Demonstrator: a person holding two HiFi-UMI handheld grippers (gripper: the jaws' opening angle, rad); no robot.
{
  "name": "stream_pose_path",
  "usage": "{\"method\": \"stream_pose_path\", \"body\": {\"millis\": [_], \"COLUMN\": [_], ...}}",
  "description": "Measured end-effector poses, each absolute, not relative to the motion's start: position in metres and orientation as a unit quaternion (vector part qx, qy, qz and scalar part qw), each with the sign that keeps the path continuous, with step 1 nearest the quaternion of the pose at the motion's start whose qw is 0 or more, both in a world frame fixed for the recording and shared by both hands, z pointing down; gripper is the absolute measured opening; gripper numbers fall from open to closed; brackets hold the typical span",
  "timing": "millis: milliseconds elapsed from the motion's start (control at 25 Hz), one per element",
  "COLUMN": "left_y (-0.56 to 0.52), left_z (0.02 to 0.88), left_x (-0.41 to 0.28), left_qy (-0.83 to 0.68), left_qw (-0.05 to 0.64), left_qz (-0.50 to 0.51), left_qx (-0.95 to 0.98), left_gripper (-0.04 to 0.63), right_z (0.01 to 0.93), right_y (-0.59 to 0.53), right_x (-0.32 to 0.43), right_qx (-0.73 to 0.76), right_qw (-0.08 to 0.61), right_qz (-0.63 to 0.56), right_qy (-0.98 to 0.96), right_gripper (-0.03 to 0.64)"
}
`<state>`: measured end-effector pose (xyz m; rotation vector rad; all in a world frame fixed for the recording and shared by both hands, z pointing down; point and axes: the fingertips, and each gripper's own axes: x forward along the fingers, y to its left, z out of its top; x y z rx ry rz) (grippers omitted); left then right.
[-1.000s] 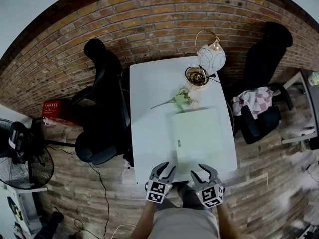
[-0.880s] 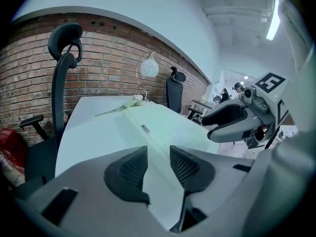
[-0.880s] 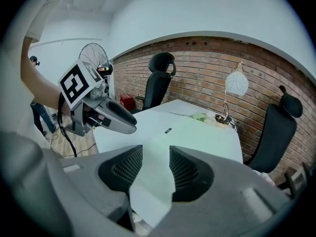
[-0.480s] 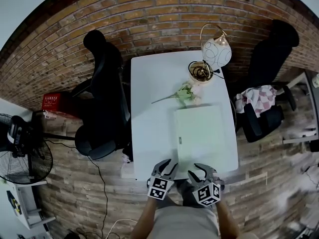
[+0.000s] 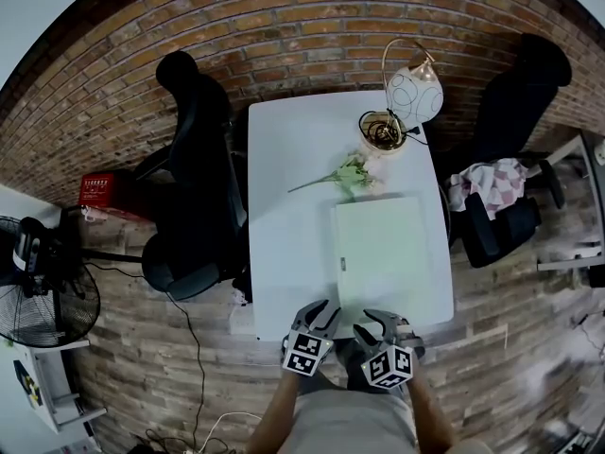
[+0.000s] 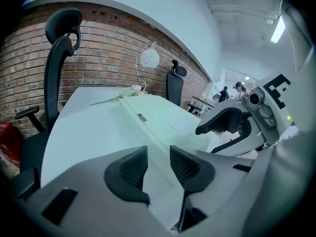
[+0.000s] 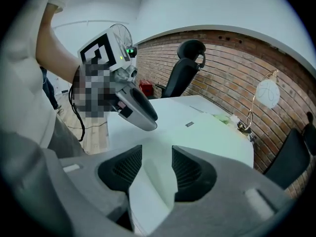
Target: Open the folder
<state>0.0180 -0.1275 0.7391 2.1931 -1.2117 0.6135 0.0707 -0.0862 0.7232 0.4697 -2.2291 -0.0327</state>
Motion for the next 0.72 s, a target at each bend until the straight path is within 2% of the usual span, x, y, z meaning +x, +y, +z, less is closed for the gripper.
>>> {"method": "stream_pose_path", "body": {"millis": [720], "left_y": [-0.127], "left_z": [0.752], "left_x": [0.026], "left_qy": [-0.439], "left_qw": [0.289], "left_qz": [0.239], "left_qx": [0.817], "left_gripper": [0.141], "right_z": [0.76], "right_y": [-0.075], "right_x": [0.064], "right_qx": [0.117], "right_qw": [0.485], "right_qz": [-0.121], "right_qy": [-0.858], "right_gripper": [0.184]}}
